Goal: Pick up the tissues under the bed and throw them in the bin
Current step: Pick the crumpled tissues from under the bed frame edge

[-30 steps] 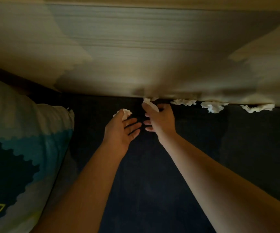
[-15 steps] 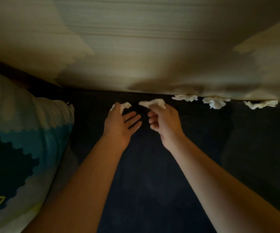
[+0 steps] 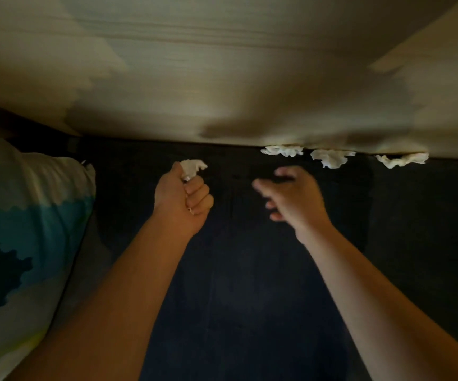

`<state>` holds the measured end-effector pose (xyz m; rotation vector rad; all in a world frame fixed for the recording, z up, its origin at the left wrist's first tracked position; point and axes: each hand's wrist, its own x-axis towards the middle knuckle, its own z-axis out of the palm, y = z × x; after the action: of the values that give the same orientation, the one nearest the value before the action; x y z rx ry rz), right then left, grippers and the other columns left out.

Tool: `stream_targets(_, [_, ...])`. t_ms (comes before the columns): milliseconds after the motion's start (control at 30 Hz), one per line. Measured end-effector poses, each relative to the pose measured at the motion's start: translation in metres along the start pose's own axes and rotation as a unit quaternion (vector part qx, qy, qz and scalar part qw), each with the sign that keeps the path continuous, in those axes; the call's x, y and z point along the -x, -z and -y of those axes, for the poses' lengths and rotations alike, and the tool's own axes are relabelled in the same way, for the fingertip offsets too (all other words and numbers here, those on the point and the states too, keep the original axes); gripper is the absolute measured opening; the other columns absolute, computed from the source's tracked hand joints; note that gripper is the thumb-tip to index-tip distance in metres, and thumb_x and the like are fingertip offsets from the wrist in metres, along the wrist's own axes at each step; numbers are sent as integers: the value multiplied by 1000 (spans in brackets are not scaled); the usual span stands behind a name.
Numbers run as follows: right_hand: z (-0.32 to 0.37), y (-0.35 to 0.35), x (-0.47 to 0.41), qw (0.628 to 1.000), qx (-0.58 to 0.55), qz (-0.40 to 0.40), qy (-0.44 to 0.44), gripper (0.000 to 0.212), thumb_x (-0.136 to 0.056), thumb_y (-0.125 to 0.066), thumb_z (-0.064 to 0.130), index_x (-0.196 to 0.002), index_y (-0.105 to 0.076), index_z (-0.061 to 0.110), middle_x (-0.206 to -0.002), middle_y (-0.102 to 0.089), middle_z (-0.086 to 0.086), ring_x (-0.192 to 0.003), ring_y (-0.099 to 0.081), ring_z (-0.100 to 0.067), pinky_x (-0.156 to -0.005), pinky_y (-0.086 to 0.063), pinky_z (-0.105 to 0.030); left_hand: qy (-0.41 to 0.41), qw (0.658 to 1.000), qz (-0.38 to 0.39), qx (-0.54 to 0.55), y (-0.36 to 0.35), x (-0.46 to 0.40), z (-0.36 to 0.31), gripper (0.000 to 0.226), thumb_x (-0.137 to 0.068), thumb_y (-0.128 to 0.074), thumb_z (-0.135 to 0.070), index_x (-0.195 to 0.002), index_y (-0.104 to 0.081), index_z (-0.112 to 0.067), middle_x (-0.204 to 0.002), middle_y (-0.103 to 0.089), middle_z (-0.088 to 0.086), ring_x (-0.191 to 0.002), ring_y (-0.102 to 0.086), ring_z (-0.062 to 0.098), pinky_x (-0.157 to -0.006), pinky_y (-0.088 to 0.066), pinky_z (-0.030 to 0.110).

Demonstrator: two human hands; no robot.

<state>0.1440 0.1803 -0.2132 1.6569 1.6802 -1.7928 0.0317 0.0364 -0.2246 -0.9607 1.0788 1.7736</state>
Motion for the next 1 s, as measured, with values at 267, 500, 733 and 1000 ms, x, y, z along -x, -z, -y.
stream_targets(267, [8, -31, -79, 950, -283, -133, -20, 38, -94, -65, 5, -128, -46, 6, -91, -70, -16, -34, -65, -8, -32, -54, -27, 46, 996, 72, 27, -4, 1, 10, 46, -105, -30, -45, -80, -52, -14, -49, -35, -2, -31, -28, 8, -30, -16, 19])
stream_targets(500, [1, -27, -68, 970, -211, -116, 19, 17, -99, -61, 11, -112, -65, 1, -75, -69, -9, -34, -56, -2, -35, -44, -17, -4, 999, -32, 1, -12, 3, 7, 35, -104, -43, -42, -104, -56, -9, -61, -64, 10, -32, -53, 11, -30, -37, 15])
stream_targets(733, [-16, -15, 20, 972, -61, 20, 226, 5, -93, -71, 12, -89, -71, 8, -72, -71, -4, -57, -65, -11, -46, -47, -17, 10, 1000, 26, 12, -27, -1, 28, 52, -104, -36, -48, -115, -54, -1, -85, -76, 27, -78, -75, 38, -61, -62, 48])
stream_targets(1000, [-45, -7, 36, 938, 157, -54, 304, 13, -93, -70, 15, -79, -71, 14, -72, -66, 1, -62, -60, -11, -55, -47, -29, 41, 999, -5, -19, -53, 5, 58, 64, -101, -40, -50, -85, -73, 1, -83, -78, 17, -70, -76, 27, -51, -60, 35])
